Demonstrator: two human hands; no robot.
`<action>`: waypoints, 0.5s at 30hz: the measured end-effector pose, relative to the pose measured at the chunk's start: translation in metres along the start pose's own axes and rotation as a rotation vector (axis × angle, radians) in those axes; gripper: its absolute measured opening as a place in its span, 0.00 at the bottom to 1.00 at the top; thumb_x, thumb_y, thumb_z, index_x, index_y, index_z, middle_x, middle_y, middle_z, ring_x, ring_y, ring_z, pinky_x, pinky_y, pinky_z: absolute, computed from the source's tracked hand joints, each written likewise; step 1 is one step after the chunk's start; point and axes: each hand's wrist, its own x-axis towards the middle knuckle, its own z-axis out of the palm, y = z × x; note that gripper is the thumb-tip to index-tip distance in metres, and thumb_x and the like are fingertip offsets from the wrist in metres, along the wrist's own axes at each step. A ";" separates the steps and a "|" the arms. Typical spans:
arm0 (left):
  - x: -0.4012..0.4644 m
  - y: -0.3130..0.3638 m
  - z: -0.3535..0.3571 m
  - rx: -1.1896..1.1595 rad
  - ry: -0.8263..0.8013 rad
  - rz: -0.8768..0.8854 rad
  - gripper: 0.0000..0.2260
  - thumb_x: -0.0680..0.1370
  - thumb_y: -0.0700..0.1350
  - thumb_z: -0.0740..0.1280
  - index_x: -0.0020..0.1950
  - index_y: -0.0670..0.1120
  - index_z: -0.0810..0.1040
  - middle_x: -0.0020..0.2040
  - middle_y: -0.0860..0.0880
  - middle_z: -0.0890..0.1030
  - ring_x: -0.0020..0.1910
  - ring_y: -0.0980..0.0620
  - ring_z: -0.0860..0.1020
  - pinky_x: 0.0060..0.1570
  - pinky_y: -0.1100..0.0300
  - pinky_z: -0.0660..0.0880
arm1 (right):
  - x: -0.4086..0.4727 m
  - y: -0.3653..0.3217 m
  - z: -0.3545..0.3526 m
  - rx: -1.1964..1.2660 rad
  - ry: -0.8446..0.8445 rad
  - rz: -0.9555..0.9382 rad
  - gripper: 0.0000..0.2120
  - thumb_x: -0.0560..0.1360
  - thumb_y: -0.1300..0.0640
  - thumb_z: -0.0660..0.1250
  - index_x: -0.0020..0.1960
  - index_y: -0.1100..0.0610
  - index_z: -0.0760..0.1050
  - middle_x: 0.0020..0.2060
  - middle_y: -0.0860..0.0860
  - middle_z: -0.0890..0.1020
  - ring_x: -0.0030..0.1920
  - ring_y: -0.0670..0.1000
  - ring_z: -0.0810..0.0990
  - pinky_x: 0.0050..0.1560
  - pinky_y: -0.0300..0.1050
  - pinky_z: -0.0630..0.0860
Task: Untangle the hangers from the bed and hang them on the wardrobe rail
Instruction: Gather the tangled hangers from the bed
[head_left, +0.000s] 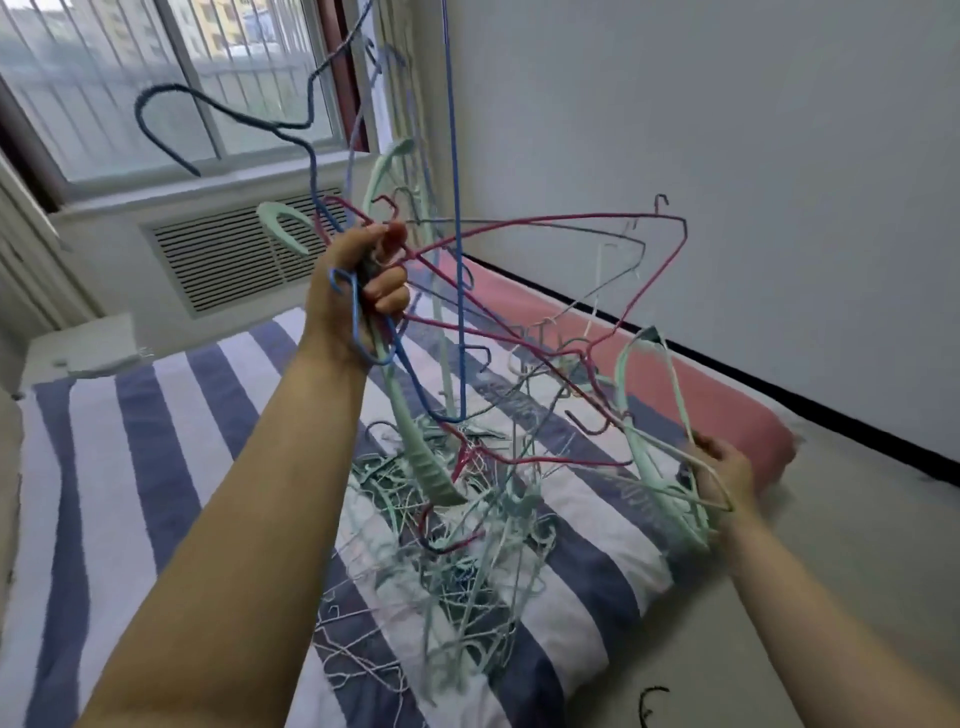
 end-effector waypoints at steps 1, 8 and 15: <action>0.003 -0.002 0.002 -0.013 -0.010 -0.007 0.03 0.76 0.39 0.59 0.43 0.45 0.69 0.39 0.52 0.81 0.18 0.60 0.66 0.17 0.68 0.65 | -0.007 -0.011 -0.007 -0.004 0.060 -0.044 0.10 0.76 0.67 0.65 0.57 0.66 0.77 0.27 0.48 0.78 0.21 0.38 0.72 0.24 0.30 0.70; 0.009 -0.045 0.059 -0.050 -0.093 -0.077 0.07 0.77 0.41 0.59 0.39 0.46 0.71 0.37 0.53 0.80 0.17 0.60 0.64 0.16 0.68 0.62 | -0.037 -0.011 -0.076 -0.058 0.453 -0.226 0.12 0.76 0.61 0.66 0.58 0.65 0.78 0.45 0.58 0.81 0.39 0.45 0.77 0.38 0.31 0.71; 0.004 -0.078 0.140 0.019 -0.257 -0.086 0.07 0.70 0.44 0.65 0.44 0.44 0.69 0.37 0.54 0.79 0.18 0.60 0.63 0.17 0.68 0.62 | -0.064 0.000 -0.155 -0.047 0.699 -0.253 0.11 0.75 0.57 0.65 0.57 0.57 0.78 0.50 0.57 0.81 0.45 0.52 0.76 0.52 0.51 0.75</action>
